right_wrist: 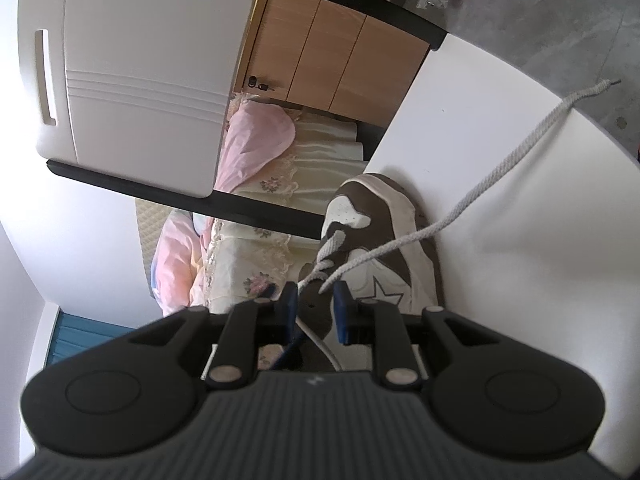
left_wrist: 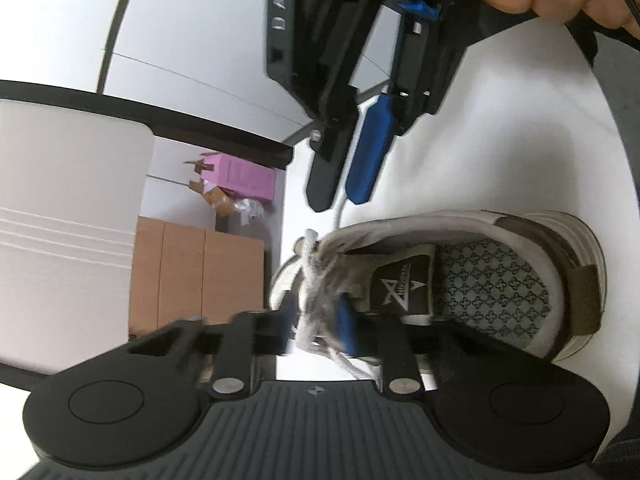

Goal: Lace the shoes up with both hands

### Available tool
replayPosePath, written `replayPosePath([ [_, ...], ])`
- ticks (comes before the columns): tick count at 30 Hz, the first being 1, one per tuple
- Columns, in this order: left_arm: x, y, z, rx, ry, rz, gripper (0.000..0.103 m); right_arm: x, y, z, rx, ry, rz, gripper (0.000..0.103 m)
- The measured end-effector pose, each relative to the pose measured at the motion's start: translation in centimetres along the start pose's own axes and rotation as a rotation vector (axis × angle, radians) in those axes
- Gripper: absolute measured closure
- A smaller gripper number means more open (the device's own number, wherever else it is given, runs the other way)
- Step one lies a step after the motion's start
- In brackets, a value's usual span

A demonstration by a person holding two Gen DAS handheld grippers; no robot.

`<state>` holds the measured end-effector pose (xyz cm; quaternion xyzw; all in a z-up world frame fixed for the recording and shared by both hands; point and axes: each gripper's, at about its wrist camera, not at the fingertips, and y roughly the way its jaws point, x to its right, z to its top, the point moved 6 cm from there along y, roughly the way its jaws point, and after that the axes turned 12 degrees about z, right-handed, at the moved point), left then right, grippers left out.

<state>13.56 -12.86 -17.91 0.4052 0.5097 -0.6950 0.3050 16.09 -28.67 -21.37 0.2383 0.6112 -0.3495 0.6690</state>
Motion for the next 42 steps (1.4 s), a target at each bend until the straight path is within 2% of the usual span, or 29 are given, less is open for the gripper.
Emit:
replayPosePath([
  [4, 0.3, -1.3, 0.2, -0.004, -0.019, 0.044, 0.099, -0.4, -0.1, 0.0, 0.002, -0.014, 0.010, 0.081],
  [6, -0.2, -2.0, 0.4, -0.001, -0.043, 0.085, 0.099, -0.6, -0.2, 0.0, 0.002, -0.018, 0.018, 0.081],
  [11, -1.2, -2.3, 1.0, -0.038, -0.116, 0.129, 0.099, -1.5, -0.4, -0.2, -0.001, -0.032, 0.061, 0.081],
  [17, -1.4, -3.8, 2.5, -0.036, -0.143, 0.133, 0.099, -3.7, -0.3, -1.2, -0.034, -0.104, 0.142, 0.081],
  [22, -1.4, -4.7, 3.6, -0.021, -0.138, 0.140, 0.099, -4.9, -0.5, -1.6, -0.039, -0.166, 0.153, 0.081],
  [23, -1.4, -4.8, 3.8, -0.024, -0.137, 0.138, 0.099, -4.9, -0.6, -1.5, -0.038, -0.169, 0.154, 0.083],
  [26, -1.5, -5.0, 4.0, -0.025, -0.133, 0.147, 0.099, -5.1, -0.9, -1.4, -0.035, -0.158, 0.185, 0.100],
  [29, -1.7, -5.1, 4.0, -0.027, -0.146, 0.146, 0.097, -5.3, -1.2, -1.4, -0.029, -0.187, 0.167, 0.101],
  [32, -1.6, -5.5, 4.0, -0.020, -0.130, 0.182, 0.097, -5.4, -1.5, -1.1, -0.012, -0.178, 0.179, 0.101],
  [33, -1.6, -5.5, 3.9, -0.023, -0.125, 0.186, 0.092, -5.4, -1.6, -1.0, -0.004, -0.169, 0.183, 0.101],
  [34, -1.5, -5.6, 3.8, -0.026, -0.121, 0.191, 0.074, -5.2, -1.7, -0.8, 0.004, -0.157, 0.185, 0.101],
  [36, -1.6, -5.9, 3.7, -0.015, -0.122, 0.198, 0.048, -5.0, -2.0, -0.5, 0.018, -0.132, 0.190, 0.101],
  [41, -1.7, -6.6, 3.5, 0.006, -0.120, 0.205, 0.048, -4.5, -2.2, -0.1, 0.021, -0.076, 0.215, 0.101],
  [42, -1.7, -6.6, 3.5, 0.008, -0.114, 0.207, 0.050, -4.5, -2.3, 0.0, 0.021, -0.067, 0.220, 0.101],
])
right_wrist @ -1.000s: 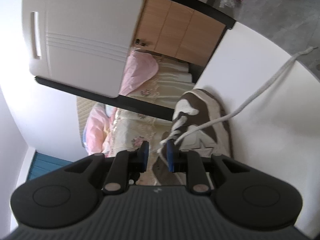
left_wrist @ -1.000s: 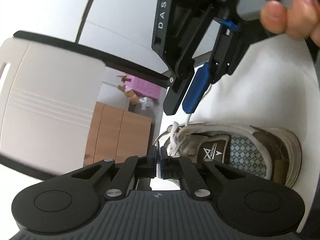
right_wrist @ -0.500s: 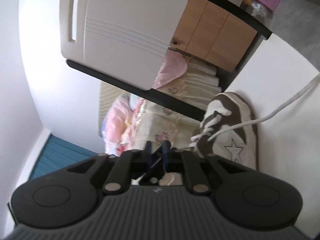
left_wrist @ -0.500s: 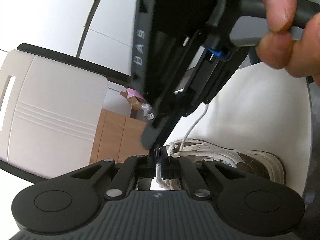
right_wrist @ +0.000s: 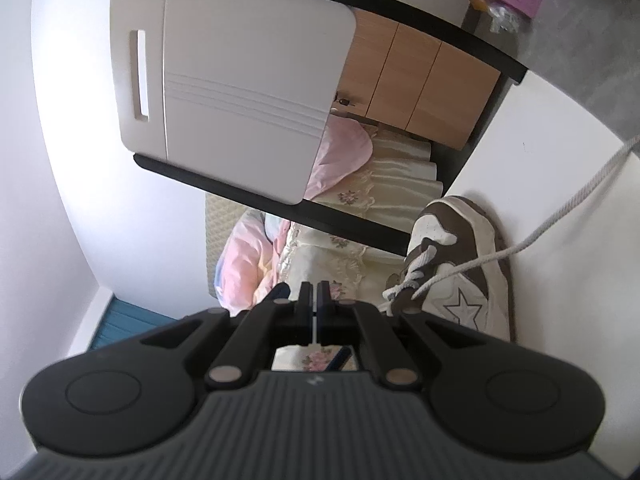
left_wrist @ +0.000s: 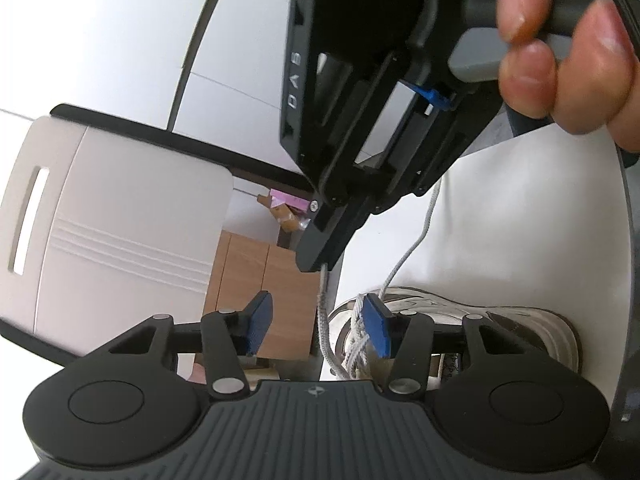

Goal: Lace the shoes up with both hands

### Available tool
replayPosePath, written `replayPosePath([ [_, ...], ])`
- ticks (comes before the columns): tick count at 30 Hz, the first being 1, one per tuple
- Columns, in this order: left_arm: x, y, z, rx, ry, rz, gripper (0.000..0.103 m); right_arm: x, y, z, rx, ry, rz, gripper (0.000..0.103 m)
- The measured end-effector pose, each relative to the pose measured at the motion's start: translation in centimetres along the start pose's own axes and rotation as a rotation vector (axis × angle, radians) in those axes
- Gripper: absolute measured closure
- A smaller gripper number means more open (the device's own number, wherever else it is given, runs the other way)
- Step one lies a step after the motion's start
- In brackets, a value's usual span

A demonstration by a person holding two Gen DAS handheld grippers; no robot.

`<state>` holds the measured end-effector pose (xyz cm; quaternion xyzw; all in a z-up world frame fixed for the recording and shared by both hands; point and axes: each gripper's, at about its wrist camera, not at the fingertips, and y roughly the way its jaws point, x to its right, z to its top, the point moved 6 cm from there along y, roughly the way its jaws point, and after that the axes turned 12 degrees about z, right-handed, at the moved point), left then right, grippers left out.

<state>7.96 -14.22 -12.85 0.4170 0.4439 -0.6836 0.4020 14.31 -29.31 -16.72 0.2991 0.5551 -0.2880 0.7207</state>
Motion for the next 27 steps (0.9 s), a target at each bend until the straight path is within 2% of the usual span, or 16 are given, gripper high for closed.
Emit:
replayPosePath([
  [3, 0.2, 0.1, -0.1, 0.013, 0.018, -0.006, 0.066, 0.1, -0.1, 0.1, -0.002, 0.029, 0.023, 0.101],
  [4, 0.3, 0.2, -0.1, 0.018, 0.025, -0.011, 0.079, 0.2, -0.1, 0.0, -0.003, 0.048, 0.037, 0.101],
  [6, 0.5, 0.0, -0.2, 0.036, 0.046, -0.034, 0.096, 0.4, -0.2, 0.1, 0.002, 0.062, 0.031, 0.101],
  [12, 0.1, -0.8, -0.3, 0.045, 0.024, -0.043, 0.099, 0.9, -0.7, 0.5, 0.025, 0.088, 0.017, 0.101],
  [18, 0.0, -2.0, 0.7, 0.028, -0.020, -0.057, 0.099, 0.7, -0.6, 0.3, 0.006, 0.071, 0.009, 0.098],
  [24, -0.5, -1.6, -1.1, -0.045, -0.015, -0.046, 0.099, 1.1, -0.3, 0.1, 0.000, 0.022, -0.084, 0.096],
  [26, -0.6, -1.6, -1.8, -0.067, -0.006, -0.051, 0.099, 1.1, 0.1, -0.2, -0.024, -0.029, -0.139, 0.091],
  [27, -0.6, -1.7, -2.3, -0.077, -0.001, -0.056, 0.099, 1.0, 0.4, -0.5, -0.042, -0.060, -0.165, 0.079],
])
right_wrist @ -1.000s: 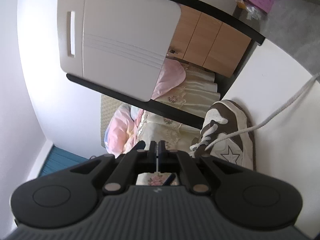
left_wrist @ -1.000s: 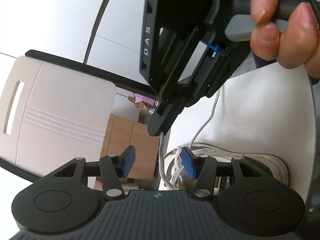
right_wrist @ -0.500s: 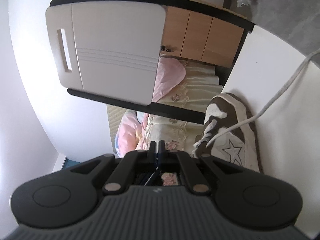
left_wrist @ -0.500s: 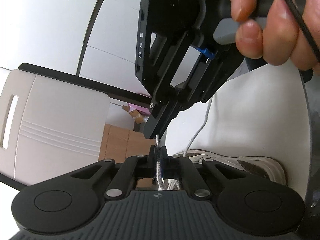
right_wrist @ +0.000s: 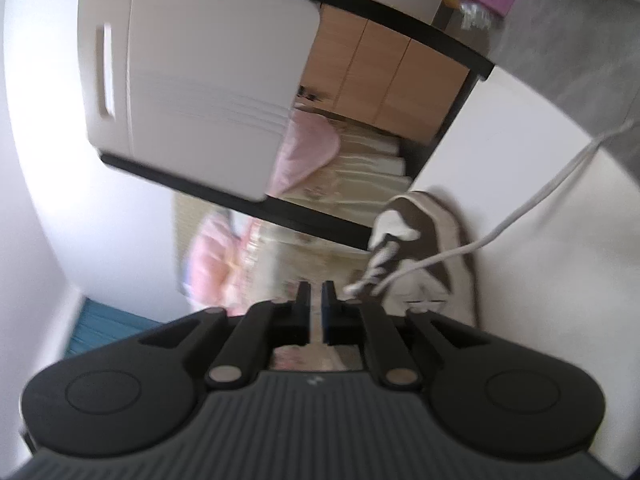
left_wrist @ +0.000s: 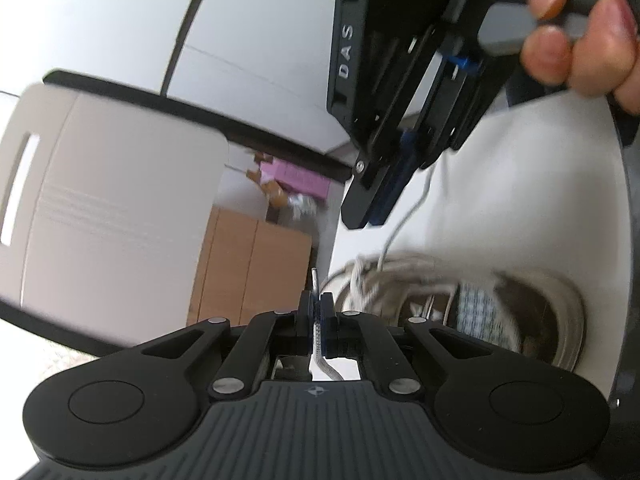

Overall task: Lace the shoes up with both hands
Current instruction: 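Hold the lace knot with the left tool while the right tool pinches the lace beside it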

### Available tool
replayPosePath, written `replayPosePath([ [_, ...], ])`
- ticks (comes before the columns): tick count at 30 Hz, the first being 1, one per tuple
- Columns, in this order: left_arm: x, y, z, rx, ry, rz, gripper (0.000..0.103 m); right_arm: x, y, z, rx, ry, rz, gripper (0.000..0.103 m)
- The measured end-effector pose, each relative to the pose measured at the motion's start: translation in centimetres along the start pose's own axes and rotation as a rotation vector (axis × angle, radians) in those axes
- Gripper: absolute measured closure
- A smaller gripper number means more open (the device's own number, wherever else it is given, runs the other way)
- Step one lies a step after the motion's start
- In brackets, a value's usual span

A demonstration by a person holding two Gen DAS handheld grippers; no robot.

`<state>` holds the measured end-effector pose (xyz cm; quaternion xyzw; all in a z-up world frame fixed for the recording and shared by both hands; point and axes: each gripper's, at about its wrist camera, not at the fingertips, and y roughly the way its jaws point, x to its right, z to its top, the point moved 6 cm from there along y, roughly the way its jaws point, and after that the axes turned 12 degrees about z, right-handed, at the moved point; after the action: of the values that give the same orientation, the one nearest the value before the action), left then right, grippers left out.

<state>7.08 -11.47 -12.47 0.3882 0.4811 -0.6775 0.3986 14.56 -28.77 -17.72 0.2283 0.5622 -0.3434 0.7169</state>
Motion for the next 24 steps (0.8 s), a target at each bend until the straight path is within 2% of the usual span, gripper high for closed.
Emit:
replayPosePath([
  [2, 0.4, -0.4, -0.8, -0.012, 0.009, -0.009, 0.099, -0.3, 0.6, -0.4, -0.019, -0.056, -0.041, 0.063],
  [5, 1.0, -1.0, -1.9, -0.024, 0.029, -0.029, 0.099, -0.7, 1.4, -1.2, -0.058, -0.149, -0.086, 0.063],
  [8, 1.5, 1.8, -2.1, -0.027, 0.042, -0.062, 0.099, -0.9, 2.5, -2.1, -0.101, -0.277, -0.168, 0.063],
  [10, 1.7, 2.2, -2.5, -0.027, 0.043, -0.079, 0.099, -0.8, 3.2, -2.7, -0.128, -0.344, -0.200, 0.067],
  [14, 2.6, 2.3, -2.9, -0.018, 0.052, -0.101, 0.099, -0.7, 4.3, -3.5, -0.166, -0.472, -0.264, 0.086],
  [15, 2.6, 2.1, -2.8, -0.011, 0.056, -0.111, 0.099, -0.6, 4.3, -3.6, -0.167, -0.490, -0.270, 0.086],
  [17, 2.9, 1.9, -2.5, 0.006, 0.072, -0.131, 0.099, 0.1, 4.3, -3.2, -0.151, -0.432, -0.252, 0.086],
  [20, 3.5, 1.7, -2.2, 0.027, 0.104, -0.155, 0.099, 1.8, 3.2, -2.0, -0.108, -0.214, -0.178, 0.086],
  [24, 4.4, 1.6, -1.9, 0.041, 0.128, -0.177, 0.099, 3.5, 2.4, -1.4, -0.071, -0.023, -0.107, 0.086],
])
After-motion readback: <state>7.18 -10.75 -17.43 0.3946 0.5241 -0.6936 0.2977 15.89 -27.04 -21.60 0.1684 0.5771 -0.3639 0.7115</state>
